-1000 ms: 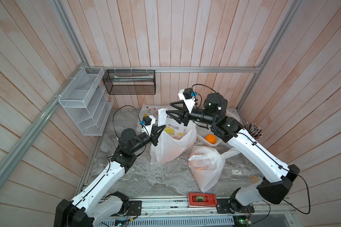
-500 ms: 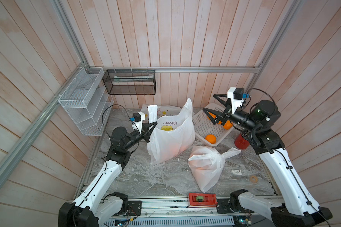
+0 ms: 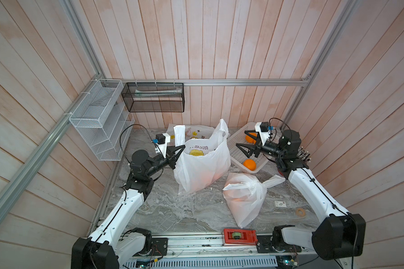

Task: Place the oranges into plastic bags & tie knots
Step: Tie the plastic bag at the center of the board.

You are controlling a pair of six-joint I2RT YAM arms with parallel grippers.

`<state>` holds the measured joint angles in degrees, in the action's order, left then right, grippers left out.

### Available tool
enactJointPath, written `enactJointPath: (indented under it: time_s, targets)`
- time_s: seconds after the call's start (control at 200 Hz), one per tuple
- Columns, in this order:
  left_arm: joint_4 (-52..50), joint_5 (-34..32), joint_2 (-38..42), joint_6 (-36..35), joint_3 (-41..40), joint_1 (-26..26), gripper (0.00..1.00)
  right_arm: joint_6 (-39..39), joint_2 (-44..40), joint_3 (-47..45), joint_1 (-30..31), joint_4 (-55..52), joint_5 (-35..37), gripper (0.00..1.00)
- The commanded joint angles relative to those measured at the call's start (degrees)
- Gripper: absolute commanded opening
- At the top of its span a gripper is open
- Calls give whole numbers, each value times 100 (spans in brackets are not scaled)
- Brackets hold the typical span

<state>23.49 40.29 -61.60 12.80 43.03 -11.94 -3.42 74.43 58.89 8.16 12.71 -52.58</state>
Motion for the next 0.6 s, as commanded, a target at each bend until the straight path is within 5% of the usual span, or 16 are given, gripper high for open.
enactJointPath:
  time_s: [0.0, 0.595]
  targets:
    - [121, 136, -61, 72, -66, 53, 0, -371, 278, 213, 198, 397, -328, 98]
    - [211, 347, -254, 65, -18, 139, 0, -421, 1892, 1404, 1160, 862, -628, 93]
